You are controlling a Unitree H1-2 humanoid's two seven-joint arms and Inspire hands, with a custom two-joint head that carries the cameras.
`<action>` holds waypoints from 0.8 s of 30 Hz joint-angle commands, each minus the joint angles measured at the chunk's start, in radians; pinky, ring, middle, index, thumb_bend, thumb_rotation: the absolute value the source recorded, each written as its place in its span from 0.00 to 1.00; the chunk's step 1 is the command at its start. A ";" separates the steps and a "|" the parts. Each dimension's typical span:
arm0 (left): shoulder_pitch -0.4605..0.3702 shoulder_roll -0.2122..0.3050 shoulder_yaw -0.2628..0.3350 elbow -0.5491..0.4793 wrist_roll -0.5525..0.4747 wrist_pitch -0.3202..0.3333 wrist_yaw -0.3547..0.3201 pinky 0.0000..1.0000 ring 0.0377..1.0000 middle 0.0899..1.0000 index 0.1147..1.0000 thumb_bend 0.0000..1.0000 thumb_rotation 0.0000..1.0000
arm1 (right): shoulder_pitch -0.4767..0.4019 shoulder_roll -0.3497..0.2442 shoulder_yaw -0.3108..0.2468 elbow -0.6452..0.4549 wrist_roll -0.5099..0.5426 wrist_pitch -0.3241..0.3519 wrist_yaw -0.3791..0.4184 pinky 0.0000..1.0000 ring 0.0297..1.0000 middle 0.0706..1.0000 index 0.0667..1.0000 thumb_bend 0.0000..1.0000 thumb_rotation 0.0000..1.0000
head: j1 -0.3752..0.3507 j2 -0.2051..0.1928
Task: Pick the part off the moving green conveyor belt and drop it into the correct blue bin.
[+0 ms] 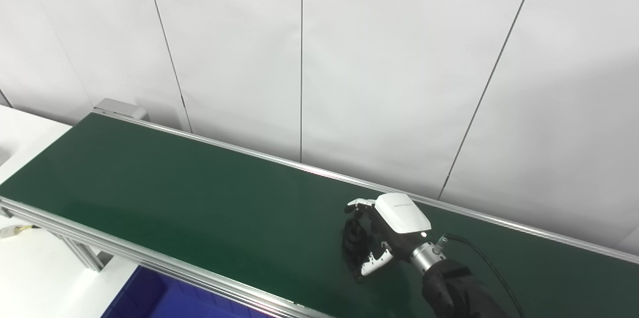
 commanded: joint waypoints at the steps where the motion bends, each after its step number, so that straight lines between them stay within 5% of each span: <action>1: 0.026 -0.022 -0.009 -0.027 0.012 -0.010 -0.009 0.83 0.90 0.89 0.85 0.95 0.92 | -0.010 -0.006 0.016 0.023 -0.007 -0.010 0.004 0.33 0.41 0.54 0.68 0.53 0.00 | -0.003 0.002; 9: 0.034 -0.025 0.000 -0.038 0.014 -0.006 -0.024 0.83 0.90 0.90 0.85 0.96 0.92 | -0.005 -0.021 0.058 0.061 -0.018 -0.019 -0.039 0.32 0.42 0.51 0.48 0.49 0.00 | -0.007 0.010; 24: 0.035 -0.027 0.011 -0.040 0.021 -0.010 -0.035 0.84 0.91 0.90 0.86 0.94 0.94 | 0.010 -0.044 0.058 -0.009 0.008 0.020 0.023 0.32 0.42 0.49 0.49 0.50 0.00 | -0.023 0.018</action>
